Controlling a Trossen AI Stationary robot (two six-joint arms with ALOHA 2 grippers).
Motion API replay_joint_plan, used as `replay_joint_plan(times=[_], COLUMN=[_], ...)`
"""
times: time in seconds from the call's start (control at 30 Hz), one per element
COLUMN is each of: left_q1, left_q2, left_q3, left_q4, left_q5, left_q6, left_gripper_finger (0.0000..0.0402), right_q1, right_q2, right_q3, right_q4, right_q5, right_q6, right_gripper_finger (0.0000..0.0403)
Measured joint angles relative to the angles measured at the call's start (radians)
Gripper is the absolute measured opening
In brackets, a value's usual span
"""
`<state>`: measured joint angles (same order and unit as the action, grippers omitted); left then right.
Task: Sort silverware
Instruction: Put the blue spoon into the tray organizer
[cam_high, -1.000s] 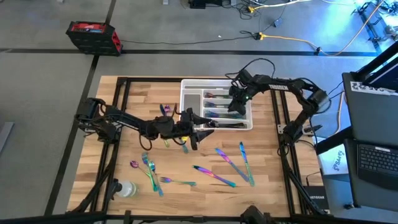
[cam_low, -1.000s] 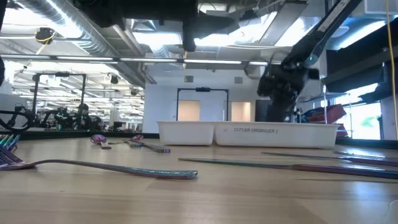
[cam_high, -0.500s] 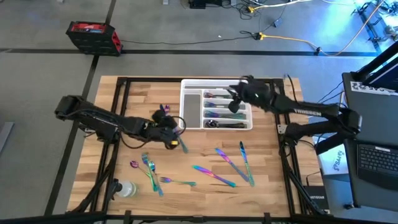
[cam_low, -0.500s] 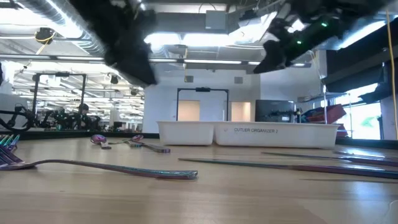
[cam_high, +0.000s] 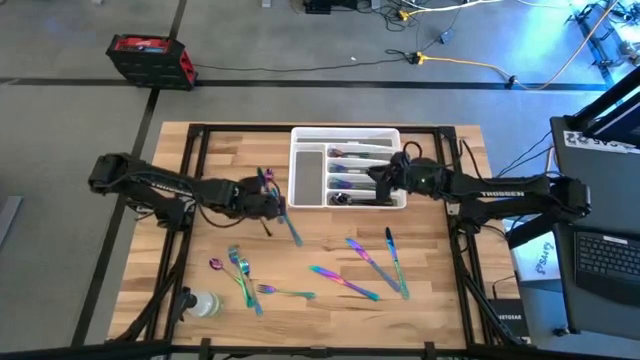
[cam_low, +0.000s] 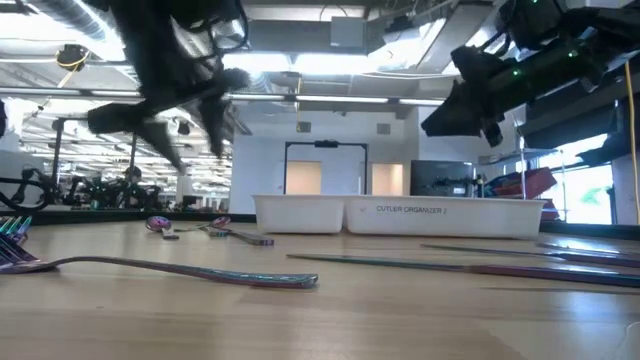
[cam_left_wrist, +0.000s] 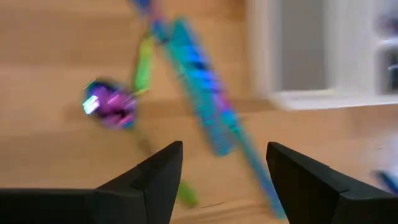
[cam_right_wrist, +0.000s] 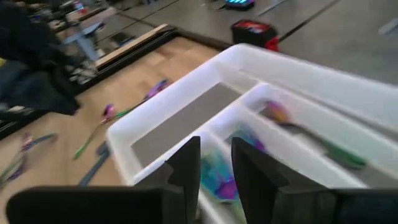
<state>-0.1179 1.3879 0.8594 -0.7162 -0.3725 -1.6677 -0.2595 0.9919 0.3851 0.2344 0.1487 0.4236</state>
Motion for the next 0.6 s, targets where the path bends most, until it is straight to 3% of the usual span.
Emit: replay_joint_plan(times=[0.23, 0.6], left_q1=[-0.076, -0.087], left_q2=[0.072, 0.254], left_q3=[-0.065, -0.052], left_q4=[-0.001, 0.023], left_q5=[-0.112, -0.116], left_q6=[-0.378, -0.477], left_gripper_finger=[0.0219, 0.0215], right_q1=[0.005, 0.005], right_q2=[0.000, 0.000], right_q3=[0.000, 0.000], right_q4=[-0.003, -0.001], right_q5=[-0.029, -0.049], right_q6=[0.000, -0.001], right_gripper_finger=[0.0074, 0.0074])
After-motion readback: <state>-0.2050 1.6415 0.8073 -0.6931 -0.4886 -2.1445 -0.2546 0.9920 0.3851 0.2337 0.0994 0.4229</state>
